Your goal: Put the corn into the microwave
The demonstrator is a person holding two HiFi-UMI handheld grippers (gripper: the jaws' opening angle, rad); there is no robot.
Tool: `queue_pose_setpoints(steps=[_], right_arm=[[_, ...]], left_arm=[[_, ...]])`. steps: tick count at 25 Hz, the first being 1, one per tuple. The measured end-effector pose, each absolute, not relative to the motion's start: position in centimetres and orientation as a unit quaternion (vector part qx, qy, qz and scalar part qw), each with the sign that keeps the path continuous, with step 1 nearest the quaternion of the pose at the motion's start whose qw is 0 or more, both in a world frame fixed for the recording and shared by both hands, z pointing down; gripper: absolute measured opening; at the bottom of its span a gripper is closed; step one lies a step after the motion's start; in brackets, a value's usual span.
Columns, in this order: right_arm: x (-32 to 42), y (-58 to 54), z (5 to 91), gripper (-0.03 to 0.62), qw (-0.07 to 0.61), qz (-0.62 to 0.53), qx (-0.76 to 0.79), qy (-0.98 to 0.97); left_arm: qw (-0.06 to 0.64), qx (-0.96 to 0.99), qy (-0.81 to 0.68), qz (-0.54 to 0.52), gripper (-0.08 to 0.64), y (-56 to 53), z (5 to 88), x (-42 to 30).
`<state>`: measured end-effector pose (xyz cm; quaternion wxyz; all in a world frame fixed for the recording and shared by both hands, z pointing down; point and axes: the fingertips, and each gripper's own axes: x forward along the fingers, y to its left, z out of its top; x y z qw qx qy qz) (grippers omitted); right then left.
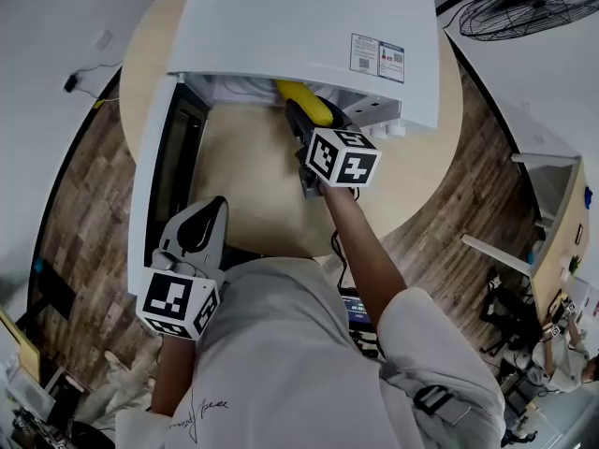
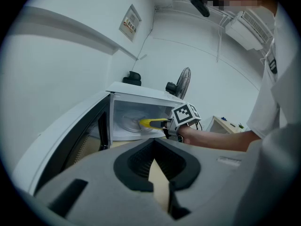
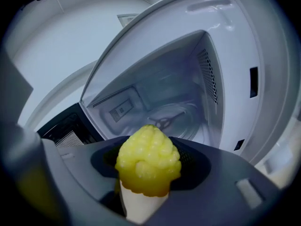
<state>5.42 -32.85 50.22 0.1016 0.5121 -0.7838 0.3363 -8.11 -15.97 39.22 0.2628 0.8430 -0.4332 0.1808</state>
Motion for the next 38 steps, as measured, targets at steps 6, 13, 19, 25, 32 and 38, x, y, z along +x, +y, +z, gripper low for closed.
queue_pose_setpoints(steps=[6,13,19,25,32,38], right_arm=[[4.9,-34.6,51.2,0.261,0.109,0.33,0.517,-0.782],[4.9,-36.6,51.6,0.259,0.11,0.318,0.533,-0.776],[5.0,-37.8,52.0,0.259,0.116,0.306,0.543,-0.773],[4.6,-38.7,52.1,0.259,0.118,0.292,0.552,-0.772],[4.3,-39.7,52.3,0.261,0.132,0.264,0.564,-0.772],[4.1,-40.4,52.5,0.261,0.144,0.245,0.569,-0.772]], left_arm=[[0.271,0.842,-0.429,0.182,-0.006,-15.7,39.7,-8.0],[0.277,0.84,-0.429,0.183,-0.006,-15.9,39.9,-8.5],[0.285,0.837,-0.431,0.179,-0.006,-16.4,40.1,-9.2],[0.285,0.838,-0.431,0.177,-0.006,-16.7,40.0,-9.6],[0.293,0.836,-0.429,0.174,-0.005,-16.6,40.2,-10.0],[0.304,0.836,-0.425,0.166,-0.005,-16.7,40.1,-10.1]])
